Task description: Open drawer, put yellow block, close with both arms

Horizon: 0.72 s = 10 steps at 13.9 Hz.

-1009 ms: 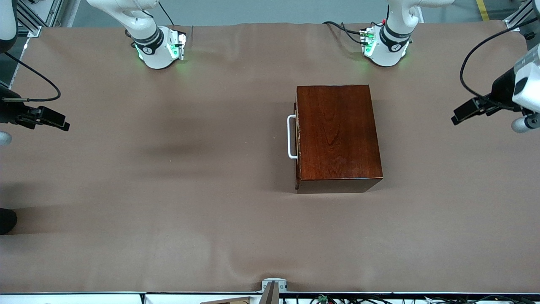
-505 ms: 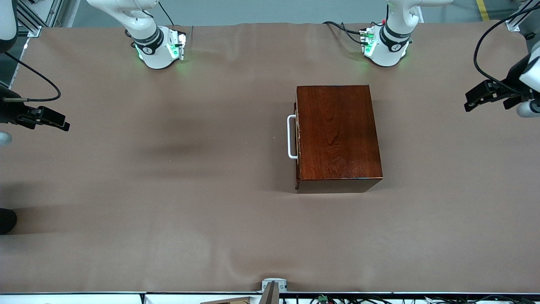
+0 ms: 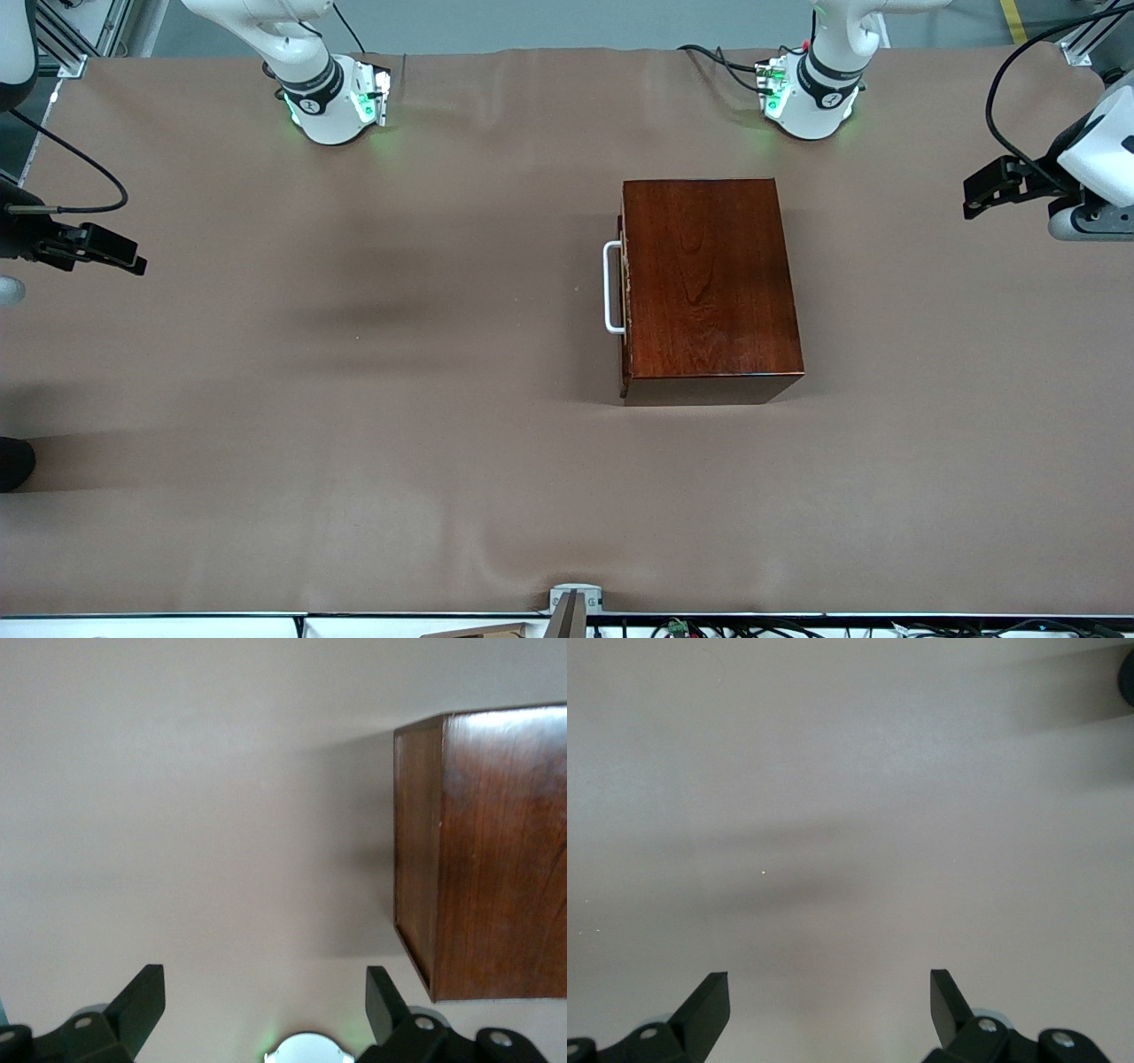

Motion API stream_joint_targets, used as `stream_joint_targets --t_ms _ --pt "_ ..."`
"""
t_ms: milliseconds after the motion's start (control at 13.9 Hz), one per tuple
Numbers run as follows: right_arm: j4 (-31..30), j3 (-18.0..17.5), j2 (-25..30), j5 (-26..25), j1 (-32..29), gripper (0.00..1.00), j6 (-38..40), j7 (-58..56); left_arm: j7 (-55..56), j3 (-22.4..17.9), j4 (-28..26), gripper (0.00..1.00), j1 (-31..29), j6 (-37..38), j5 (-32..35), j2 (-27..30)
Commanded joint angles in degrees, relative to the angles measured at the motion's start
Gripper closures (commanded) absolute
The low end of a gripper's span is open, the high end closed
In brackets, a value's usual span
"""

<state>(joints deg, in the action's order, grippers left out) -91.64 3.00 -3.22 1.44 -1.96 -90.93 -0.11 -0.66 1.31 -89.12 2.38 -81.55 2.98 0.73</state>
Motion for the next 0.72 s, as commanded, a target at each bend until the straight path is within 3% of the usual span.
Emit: stream_joint_targets --t_ms 0,649 --pt "0.23 -0.45 0.32 -0.21 -0.59 0.00 0.49 -0.33 -1.36 0.27 1.40 0.00 -0.98 2.09 -1.92 -0.29" --pt "0.23 -0.45 0.32 -0.21 -0.59 0.00 0.57 -0.33 -1.18 0.62 1.14 0.00 -0.63 0.69 -2.02 -0.64"
